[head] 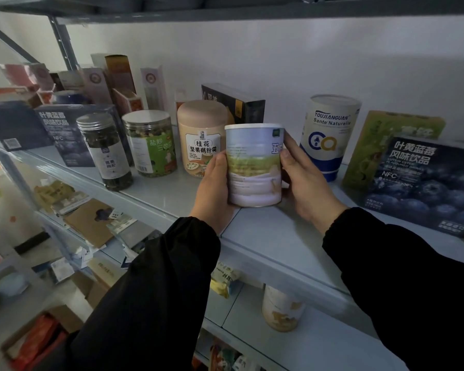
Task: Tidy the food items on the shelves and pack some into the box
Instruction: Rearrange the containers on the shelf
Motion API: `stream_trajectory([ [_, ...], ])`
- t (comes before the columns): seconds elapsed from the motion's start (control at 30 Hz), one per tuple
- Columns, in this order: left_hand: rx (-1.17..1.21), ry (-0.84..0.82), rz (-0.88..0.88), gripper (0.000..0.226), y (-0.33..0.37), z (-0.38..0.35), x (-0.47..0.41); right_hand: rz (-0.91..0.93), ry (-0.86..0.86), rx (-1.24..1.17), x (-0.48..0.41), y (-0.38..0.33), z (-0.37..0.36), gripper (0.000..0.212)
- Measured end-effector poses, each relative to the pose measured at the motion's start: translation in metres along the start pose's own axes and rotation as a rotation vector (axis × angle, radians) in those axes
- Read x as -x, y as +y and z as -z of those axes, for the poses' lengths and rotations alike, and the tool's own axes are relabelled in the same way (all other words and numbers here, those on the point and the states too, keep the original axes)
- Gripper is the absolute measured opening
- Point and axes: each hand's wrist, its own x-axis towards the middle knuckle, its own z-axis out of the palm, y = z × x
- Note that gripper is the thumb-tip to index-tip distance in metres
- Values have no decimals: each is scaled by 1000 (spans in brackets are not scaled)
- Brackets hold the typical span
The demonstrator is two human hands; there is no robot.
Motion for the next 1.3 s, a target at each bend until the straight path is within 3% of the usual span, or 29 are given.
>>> stream_trajectory([
  [0.13, 54, -96, 90, 75, 5, -3, 9, -66, -109, -96, 2, 3, 1, 57],
  [0.23, 61, -97, 107, 73, 7, -4, 10, -109, -201, -195, 0, 8, -3, 70],
  [0.4, 73, -35, 112, 64, 7, -11, 8, -41, -214, -196, 1, 6, -3, 62],
  [0.5, 52, 45, 106, 58, 5, -13, 5, -49, -186, -185, 0, 7, -4, 68],
  [0.77, -2, 46, 124, 66, 5, -13, 7, -75, -166, -217, 1, 9, -3, 70],
  [0.83, -54, 74, 108, 58, 3, -12, 6, -64, -165, -161, 0, 11, 0, 71],
  [1.0, -231, 111, 40, 45, 1, -10, 8, 22, -114, 131, 3, 9, 9, 110],
  [1.13, -528, 185, -100, 33, 0, -15, 14, 95, -54, 252, 7, 2, 10, 109],
  [1.2, -570, 156, -93, 31, -1, -13, 13, 88, -16, 285, 12, -2, 12, 110],
  [1.3, -826, 50, -155, 31, -2, -9, 13, 80, 30, 372, 21, -7, 17, 124],
])
